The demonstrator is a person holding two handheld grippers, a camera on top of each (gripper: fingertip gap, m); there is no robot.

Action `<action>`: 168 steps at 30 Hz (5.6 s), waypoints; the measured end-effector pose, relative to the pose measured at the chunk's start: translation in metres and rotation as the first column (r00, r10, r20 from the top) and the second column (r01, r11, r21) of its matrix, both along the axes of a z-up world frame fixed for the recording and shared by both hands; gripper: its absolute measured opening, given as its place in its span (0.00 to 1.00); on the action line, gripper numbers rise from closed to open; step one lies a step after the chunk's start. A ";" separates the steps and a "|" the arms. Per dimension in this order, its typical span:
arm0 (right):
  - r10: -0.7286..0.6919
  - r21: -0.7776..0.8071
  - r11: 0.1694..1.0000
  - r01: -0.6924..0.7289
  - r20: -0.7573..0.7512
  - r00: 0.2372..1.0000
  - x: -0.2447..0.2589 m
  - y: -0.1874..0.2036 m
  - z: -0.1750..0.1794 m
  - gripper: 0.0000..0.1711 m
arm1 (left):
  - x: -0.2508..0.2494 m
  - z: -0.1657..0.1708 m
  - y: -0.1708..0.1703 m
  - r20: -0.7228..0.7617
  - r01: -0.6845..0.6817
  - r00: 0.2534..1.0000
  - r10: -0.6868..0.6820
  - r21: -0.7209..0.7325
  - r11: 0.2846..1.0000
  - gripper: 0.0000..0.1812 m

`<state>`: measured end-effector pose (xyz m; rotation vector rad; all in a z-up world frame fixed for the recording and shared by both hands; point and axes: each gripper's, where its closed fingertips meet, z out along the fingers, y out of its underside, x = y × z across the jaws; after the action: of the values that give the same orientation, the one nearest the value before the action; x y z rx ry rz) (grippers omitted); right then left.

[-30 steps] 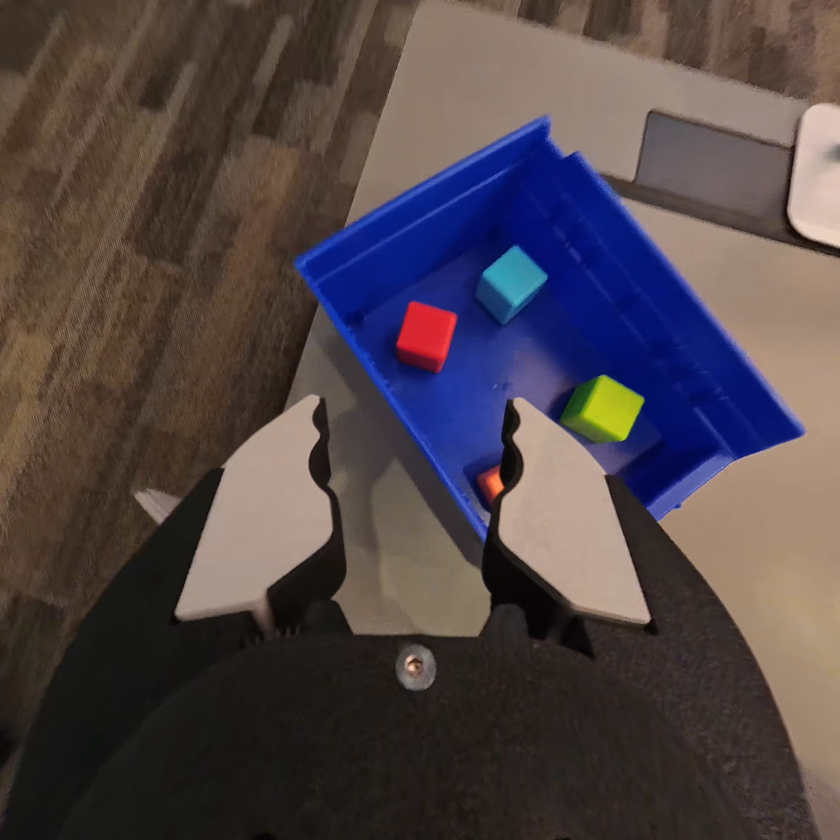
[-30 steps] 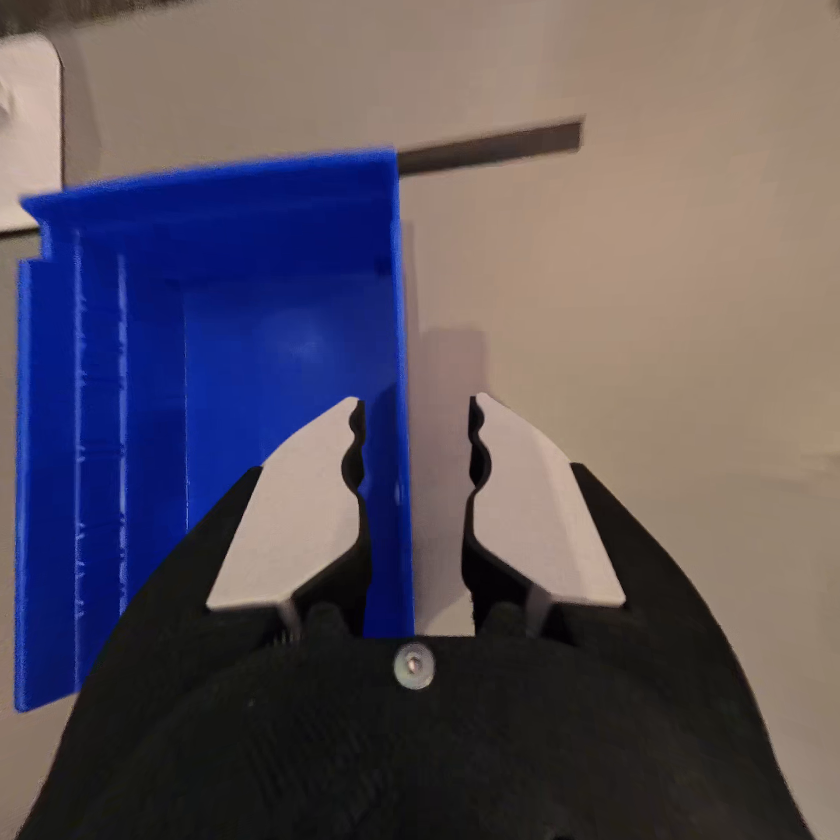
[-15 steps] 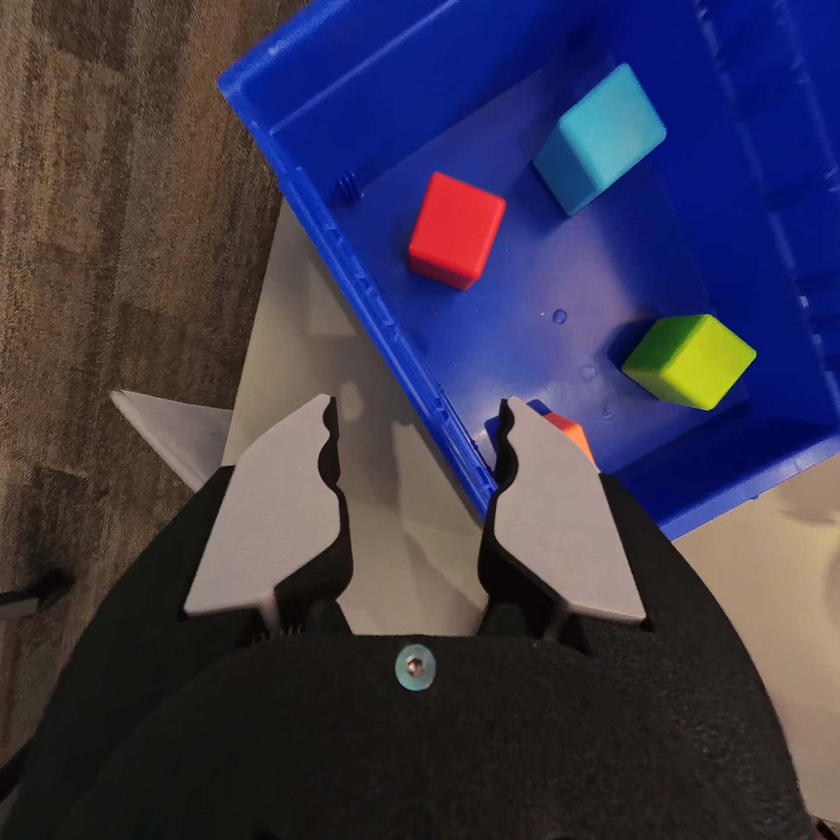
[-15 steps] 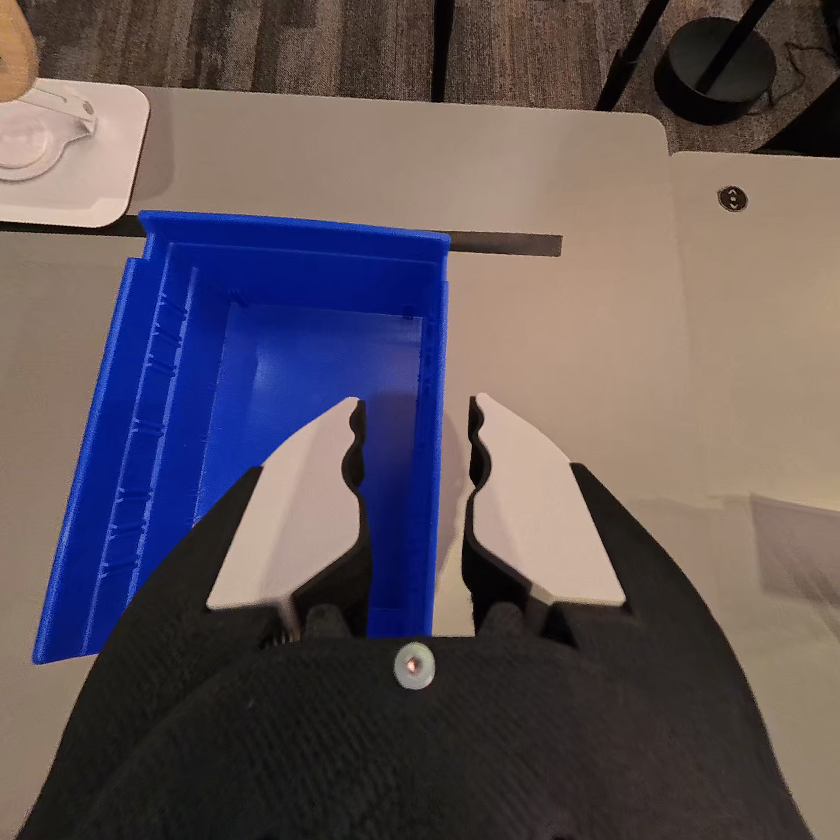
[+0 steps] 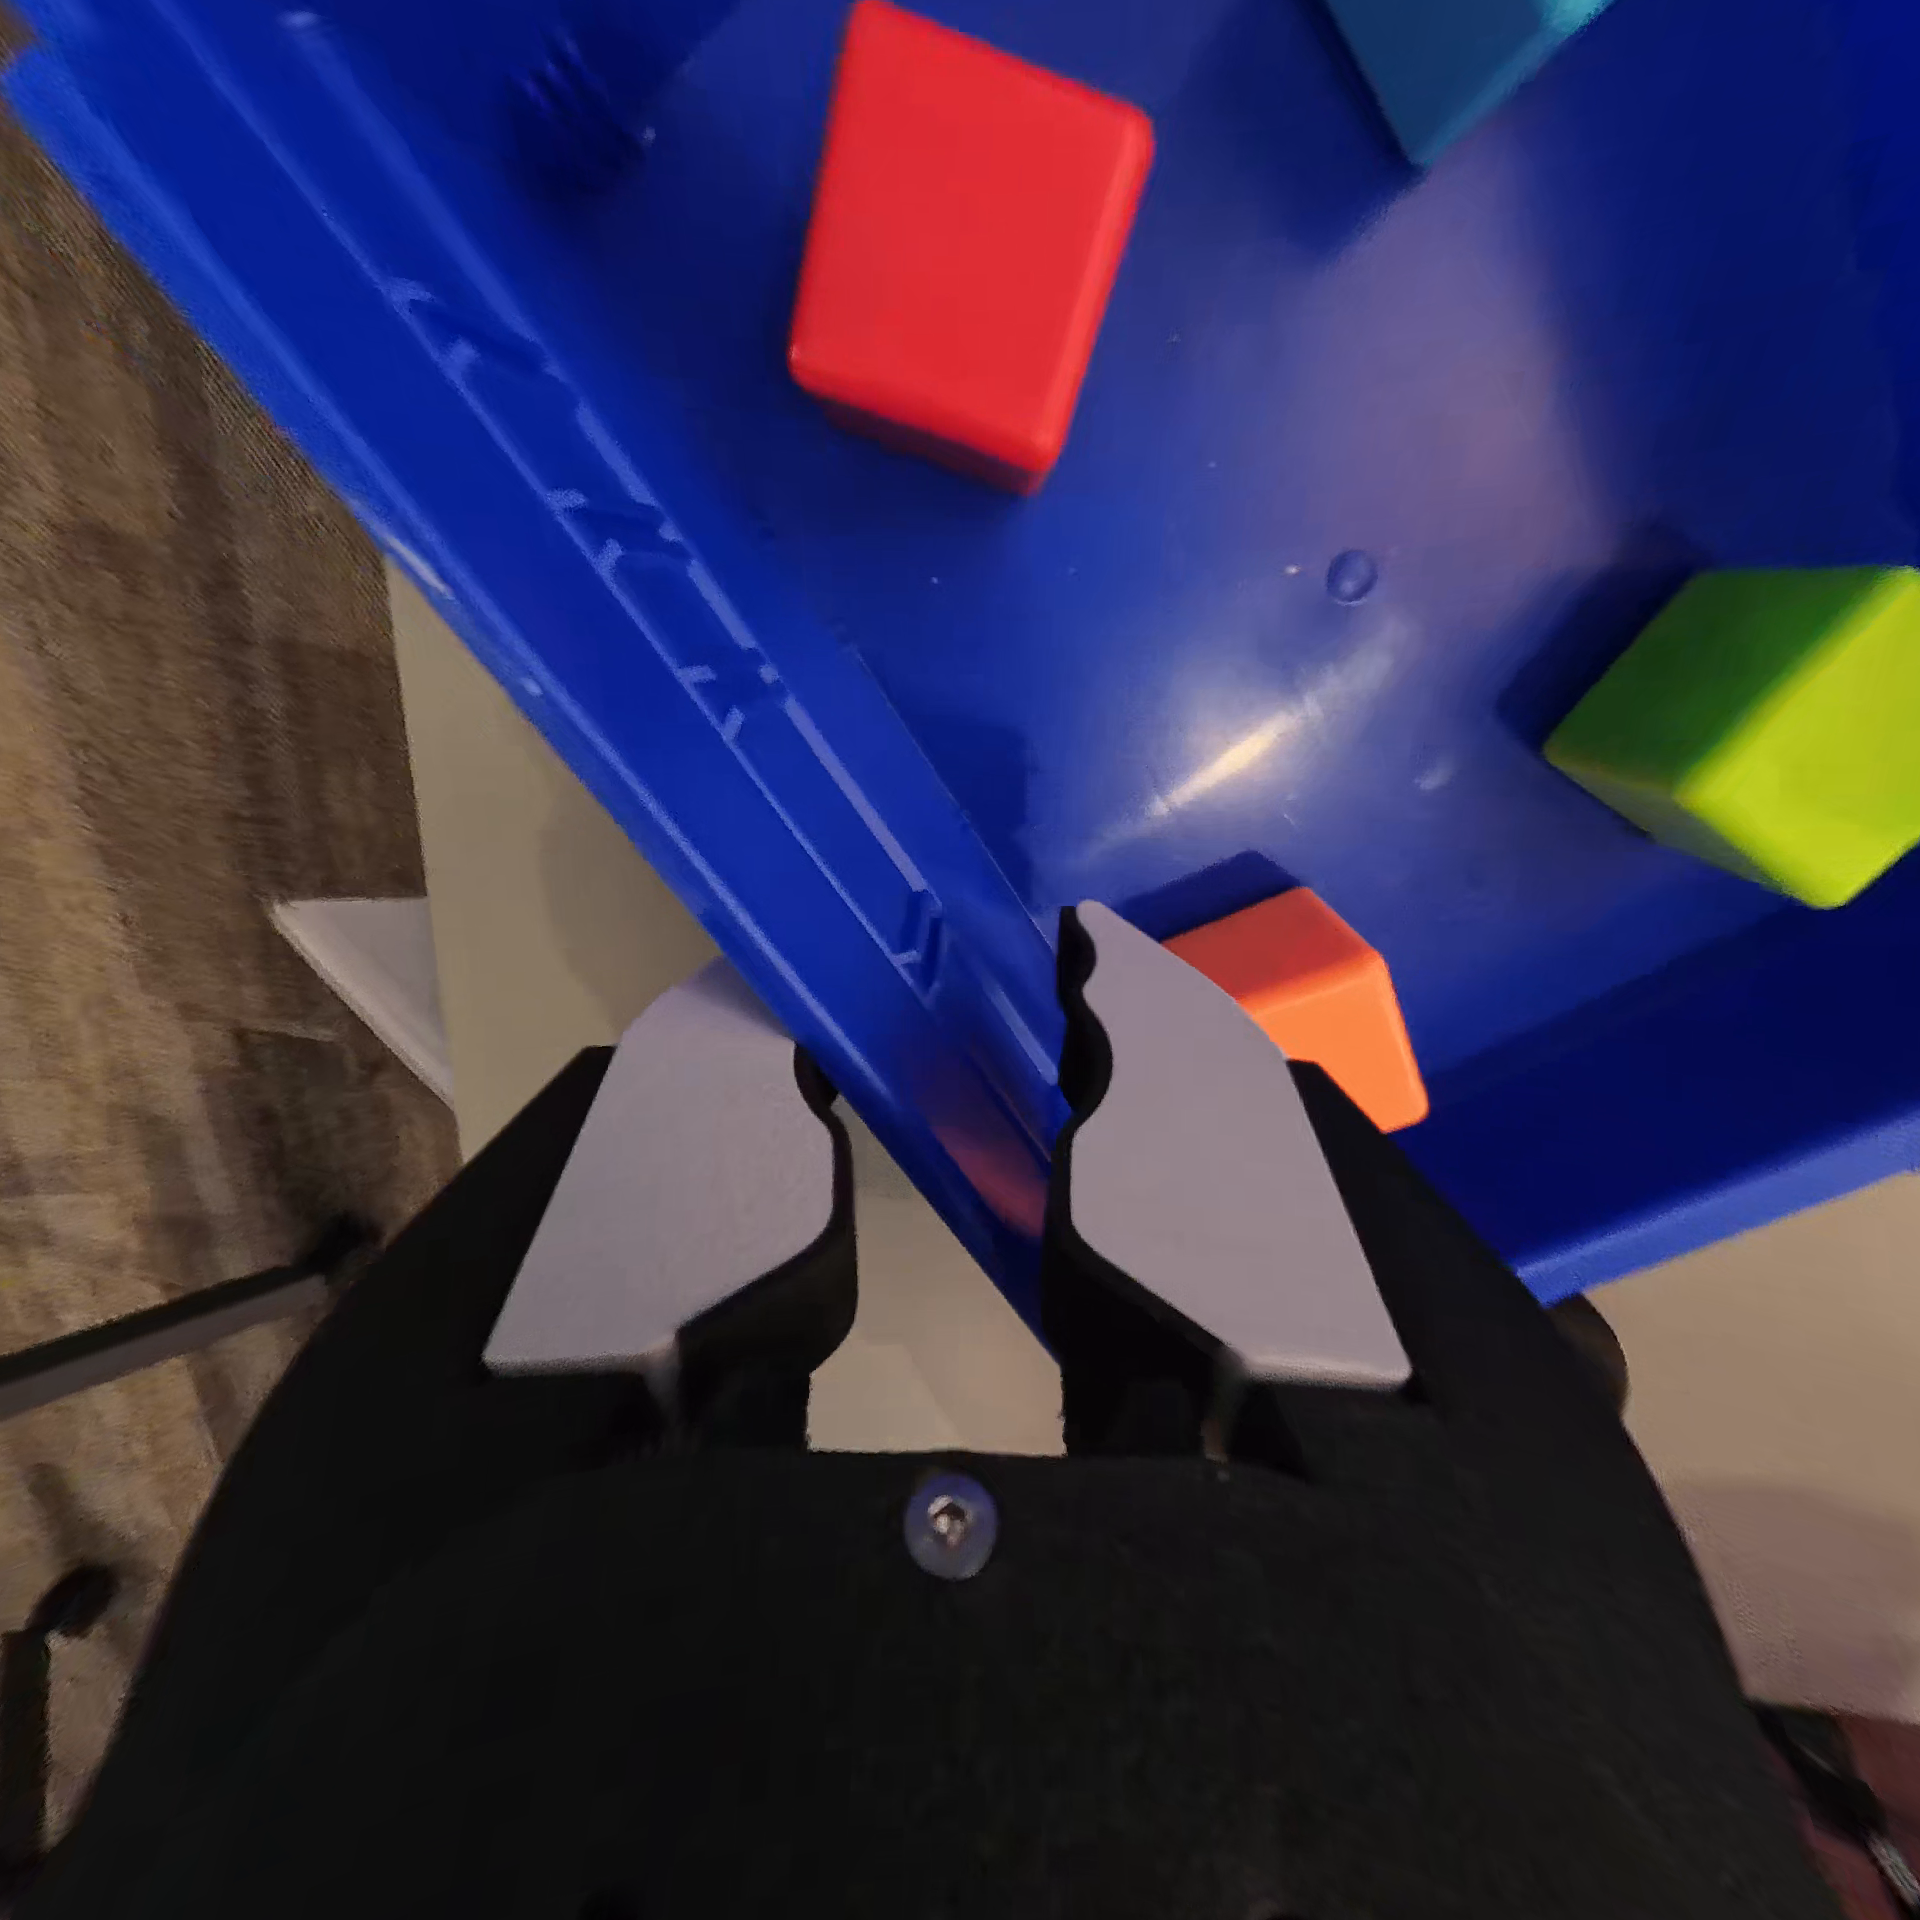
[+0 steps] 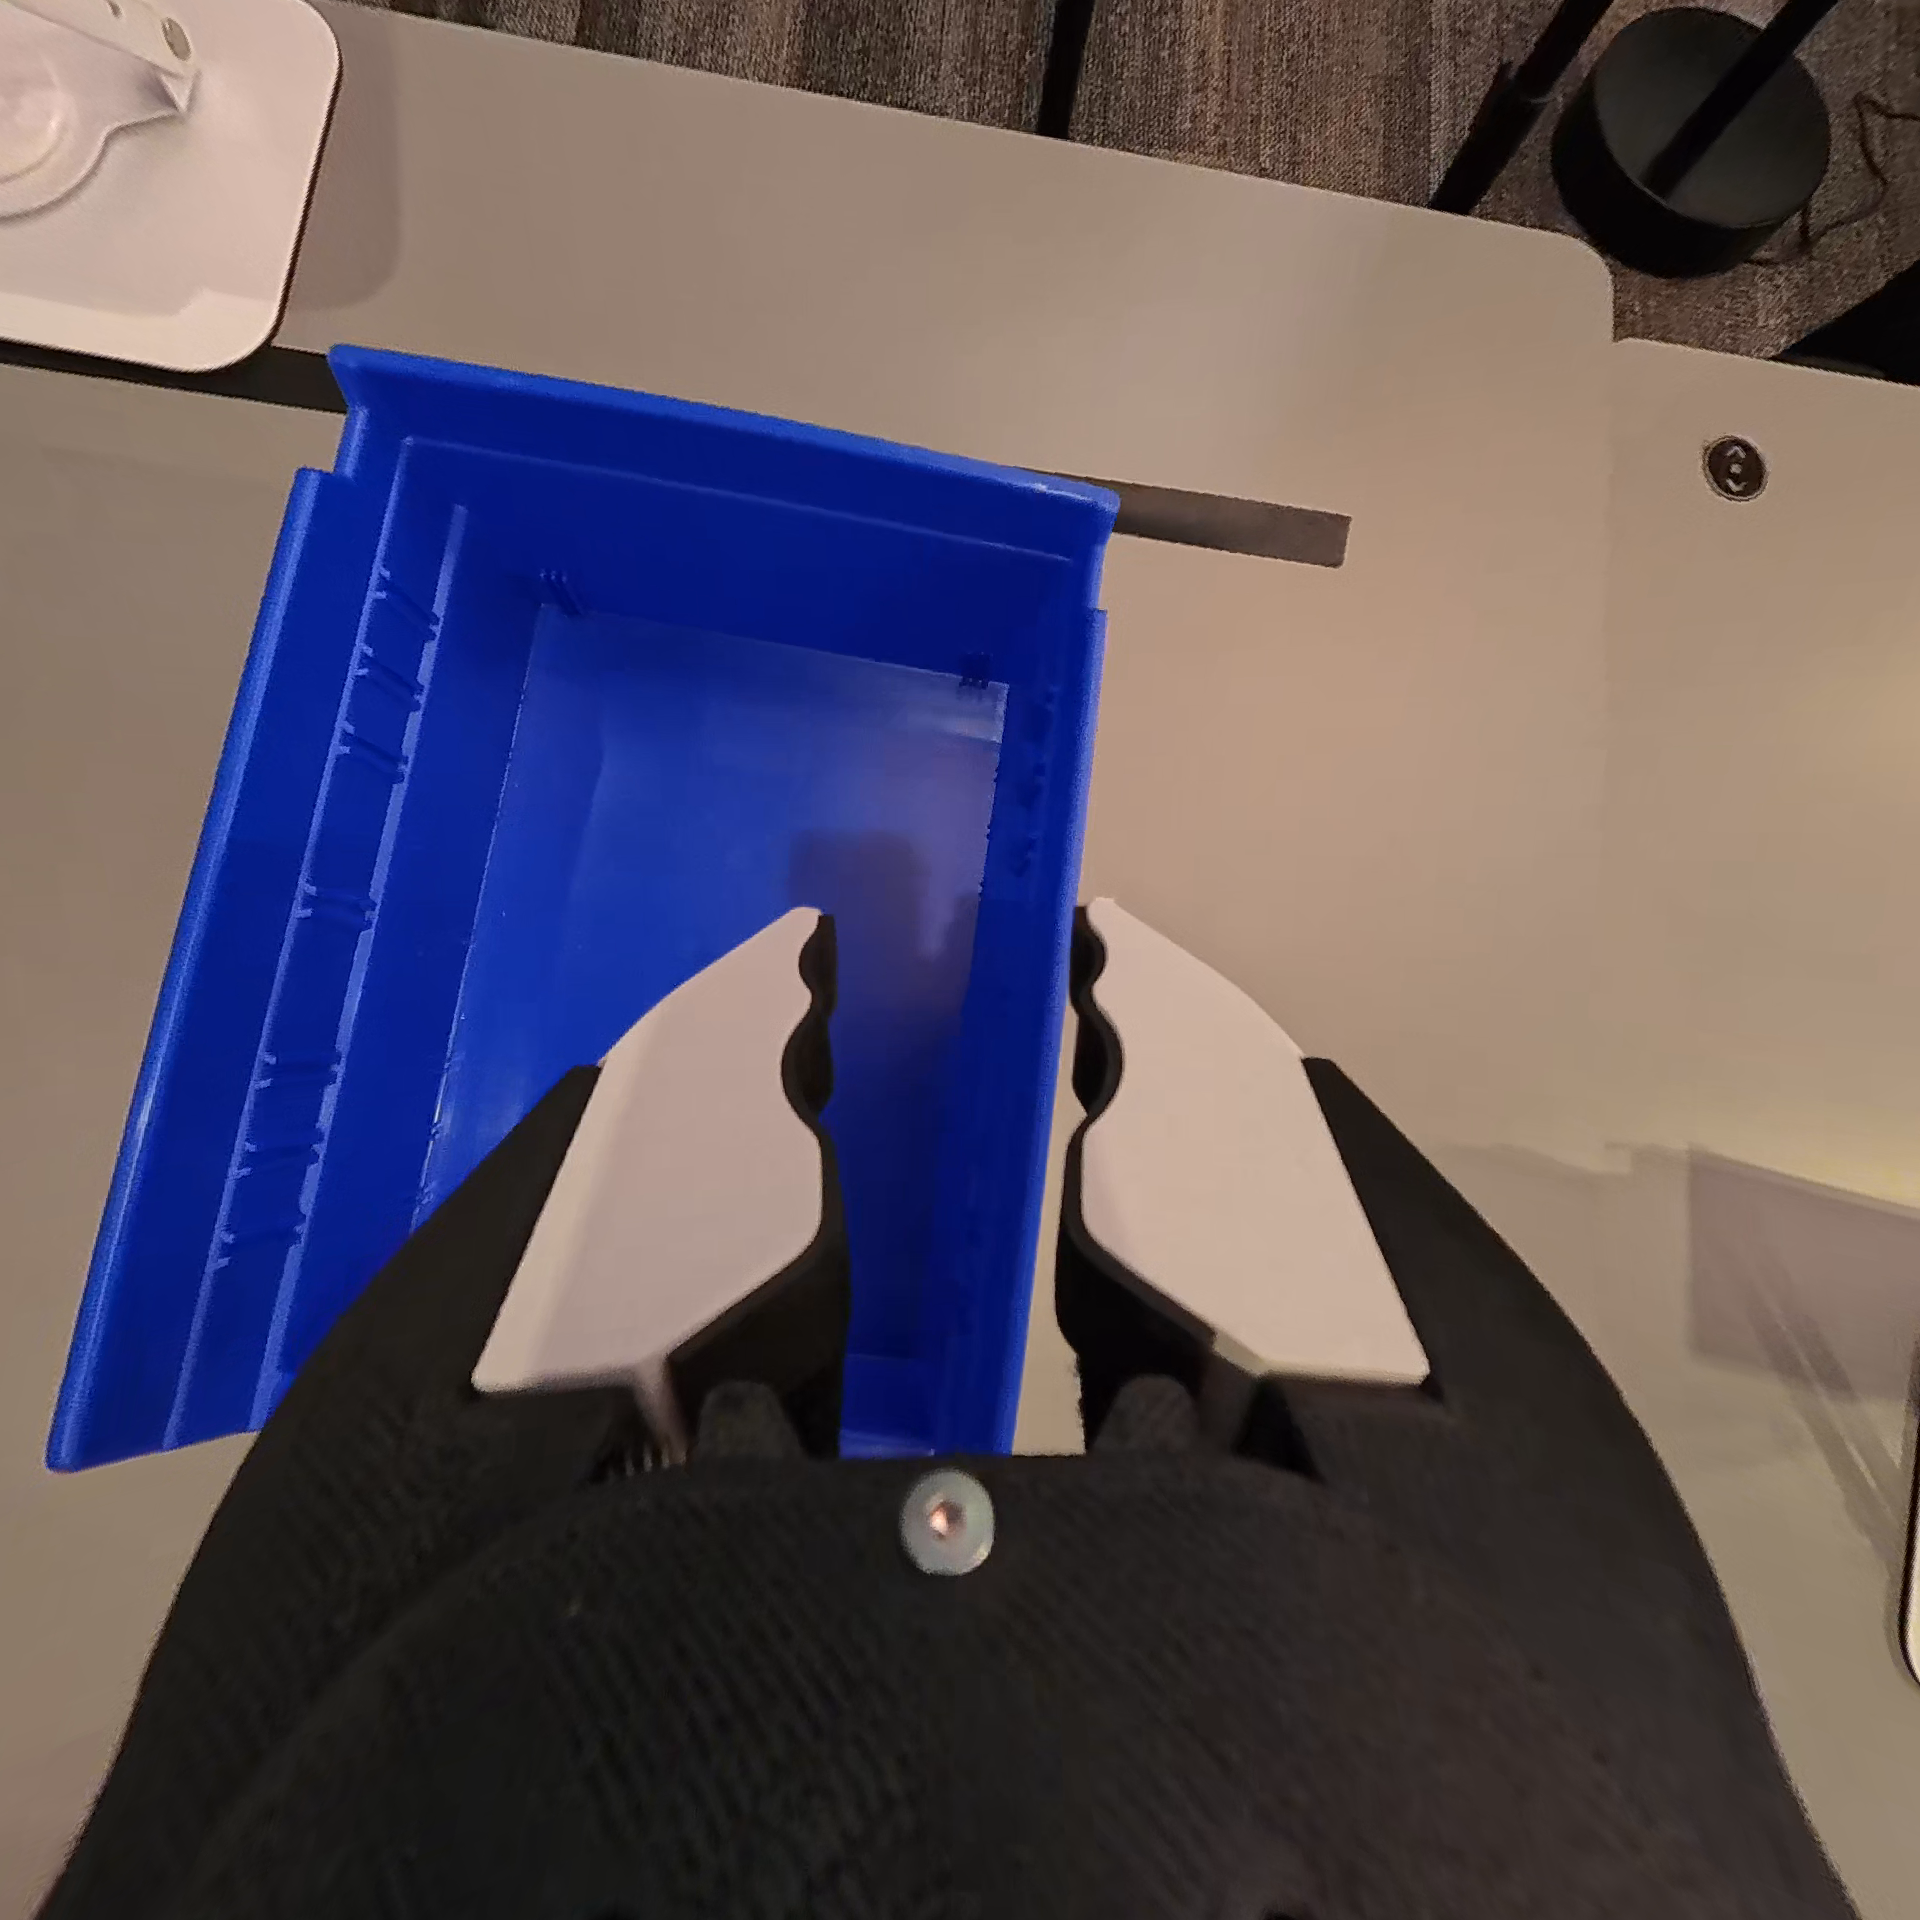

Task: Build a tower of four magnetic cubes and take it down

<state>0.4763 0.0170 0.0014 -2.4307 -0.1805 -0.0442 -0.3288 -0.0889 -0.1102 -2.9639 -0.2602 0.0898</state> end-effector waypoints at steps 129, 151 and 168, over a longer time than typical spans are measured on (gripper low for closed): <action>0.379 0.351 0.863 -0.363 0.024 0.925 -0.076 0.023 0.045 0.34 | 0.313 0.131 0.056 -0.417 0.977 0.114 -0.902 0.209 0.027 0.26; 0.401 0.259 0.878 -0.403 0.062 0.914 -0.088 0.025 0.027 0.35 | 0.076 -0.001 0.008 -0.176 0.341 0.930 -0.322 0.095 0.935 0.33; 0.423 0.234 0.875 -0.424 0.059 0.904 -0.090 0.024 0.023 0.35 | 0.076 -0.001 0.010 -0.217 0.382 0.901 -0.375 -0.009 0.924 0.28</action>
<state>0.3864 0.0406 0.0239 -2.0989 -0.6698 0.1172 -0.2524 -0.0793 -0.1114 -2.8748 0.3411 0.3494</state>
